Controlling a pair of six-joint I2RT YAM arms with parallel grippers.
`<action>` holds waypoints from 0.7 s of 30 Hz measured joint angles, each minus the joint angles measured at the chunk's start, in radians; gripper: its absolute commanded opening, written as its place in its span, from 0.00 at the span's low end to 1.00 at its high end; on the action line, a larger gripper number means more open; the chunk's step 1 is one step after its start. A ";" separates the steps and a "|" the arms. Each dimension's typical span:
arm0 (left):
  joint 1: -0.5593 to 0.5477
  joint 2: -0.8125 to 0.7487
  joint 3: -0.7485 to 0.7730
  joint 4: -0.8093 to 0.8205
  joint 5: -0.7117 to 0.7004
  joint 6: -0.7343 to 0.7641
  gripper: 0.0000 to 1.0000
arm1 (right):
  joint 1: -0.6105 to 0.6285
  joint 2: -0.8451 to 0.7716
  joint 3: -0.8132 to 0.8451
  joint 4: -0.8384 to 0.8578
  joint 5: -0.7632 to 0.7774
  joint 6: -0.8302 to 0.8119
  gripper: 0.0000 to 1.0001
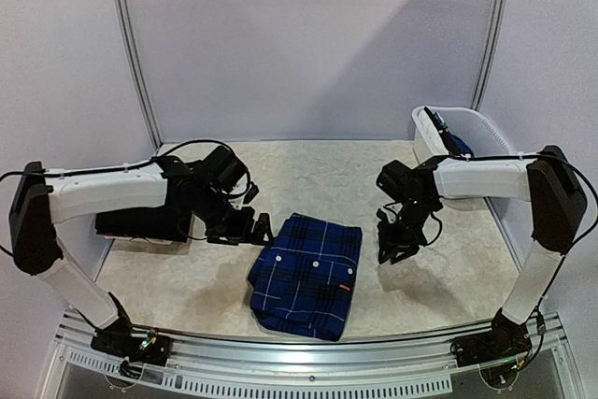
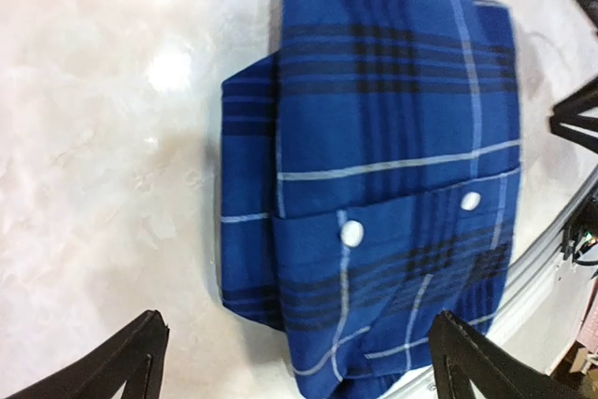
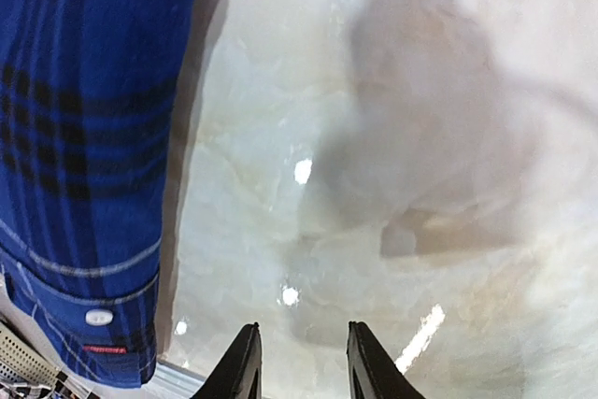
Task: Fold and stack the mixed laundry pile
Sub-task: Rotate the square-folded shirt at the corner of the board, then pick up the square-folded shirt from the corner of the board.
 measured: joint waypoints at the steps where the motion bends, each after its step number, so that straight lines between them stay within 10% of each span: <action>1: 0.014 0.023 0.000 0.003 0.015 0.010 1.00 | 0.000 -0.016 -0.010 0.002 -0.004 0.007 0.32; 21: 0.113 0.394 0.139 0.013 0.267 0.152 0.86 | 0.000 -0.092 -0.056 0.058 -0.074 0.079 0.34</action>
